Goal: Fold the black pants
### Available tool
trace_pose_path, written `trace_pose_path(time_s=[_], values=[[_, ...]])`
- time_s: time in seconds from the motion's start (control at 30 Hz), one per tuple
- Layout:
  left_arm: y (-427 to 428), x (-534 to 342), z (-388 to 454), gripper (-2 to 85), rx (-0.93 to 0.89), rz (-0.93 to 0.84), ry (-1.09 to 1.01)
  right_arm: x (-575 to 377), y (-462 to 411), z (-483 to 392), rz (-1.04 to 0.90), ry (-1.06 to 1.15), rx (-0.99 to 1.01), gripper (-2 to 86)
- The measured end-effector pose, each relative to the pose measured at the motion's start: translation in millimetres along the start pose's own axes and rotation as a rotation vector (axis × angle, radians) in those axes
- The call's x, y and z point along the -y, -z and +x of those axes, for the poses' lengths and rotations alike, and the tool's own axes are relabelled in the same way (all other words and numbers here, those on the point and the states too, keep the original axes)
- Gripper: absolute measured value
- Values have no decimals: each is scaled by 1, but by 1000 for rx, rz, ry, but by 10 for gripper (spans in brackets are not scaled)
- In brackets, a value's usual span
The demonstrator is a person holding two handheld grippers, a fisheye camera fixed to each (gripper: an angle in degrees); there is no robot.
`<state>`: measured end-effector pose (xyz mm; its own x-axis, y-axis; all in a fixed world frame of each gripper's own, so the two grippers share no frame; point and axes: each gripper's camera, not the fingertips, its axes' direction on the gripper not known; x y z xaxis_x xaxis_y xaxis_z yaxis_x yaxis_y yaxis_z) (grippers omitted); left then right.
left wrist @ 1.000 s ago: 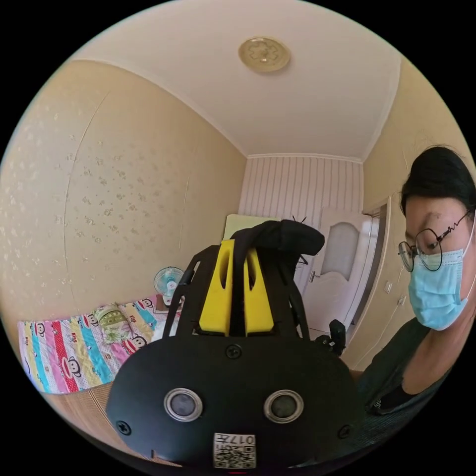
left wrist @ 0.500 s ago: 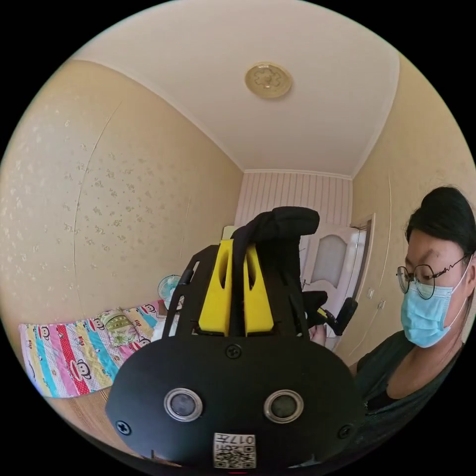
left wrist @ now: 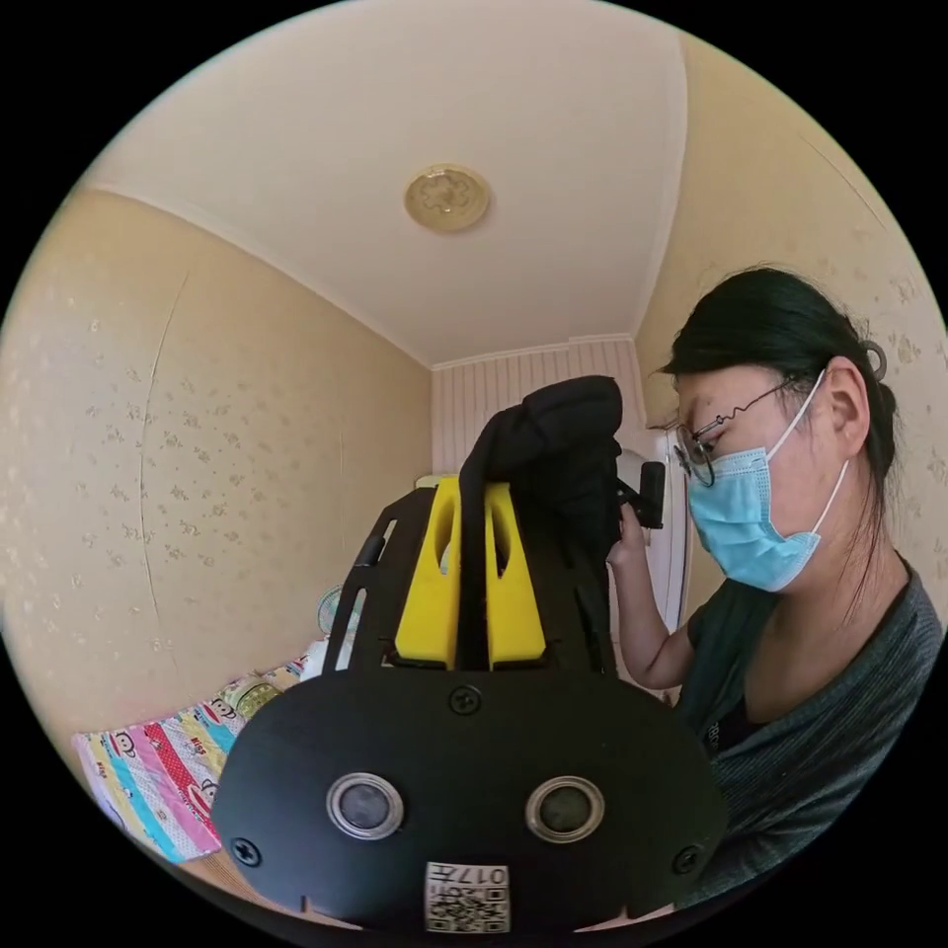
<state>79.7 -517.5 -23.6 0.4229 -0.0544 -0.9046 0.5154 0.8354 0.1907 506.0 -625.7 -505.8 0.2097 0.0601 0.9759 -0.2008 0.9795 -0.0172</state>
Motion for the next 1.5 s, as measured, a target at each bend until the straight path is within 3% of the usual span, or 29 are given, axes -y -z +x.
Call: trace_pose_path(time_s=[0.2,0.37,0.47,0.63,0.73,0.8,0.97,1.03,1.13,1.3,1.4,1.5], values=[[-18,26,-46,39,52,-15,2,-7,-48,98,-159,-74,-23,39],[-94,-18,-162,36,167,-163,232,-80,-152,258,-436,-289,-67,39],[-163,-72,-285,33,220,-242,466,-144,-247,385,-581,-447,-83,41],[-305,-153,-579,47,476,-502,699,-230,-451,582,-726,-576,-122,54],[-314,-211,-707,54,659,-545,870,-297,-522,664,-893,-703,-205,63],[-298,-255,-746,55,708,-604,944,-351,-529,693,-905,-767,-118,59],[-238,-409,-729,59,688,-927,987,-513,-494,676,-1259,-748,41,57],[-203,-508,-683,61,623,-1154,1083,-580,-463,659,-1403,-826,130,58],[-155,-608,-610,67,533,-1336,1244,-656,-408,624,-1543,-998,265,64],[-104,-681,-527,76,427,-1396,1434,-705,-361,566,-1717,-1064,371,69],[-95,-692,-506,69,429,-1491,1402,-711,-364,549,-1841,-909,370,55],[-85,-672,-506,48,505,-1512,1272,-693,-363,558,-1835,-833,310,29]])
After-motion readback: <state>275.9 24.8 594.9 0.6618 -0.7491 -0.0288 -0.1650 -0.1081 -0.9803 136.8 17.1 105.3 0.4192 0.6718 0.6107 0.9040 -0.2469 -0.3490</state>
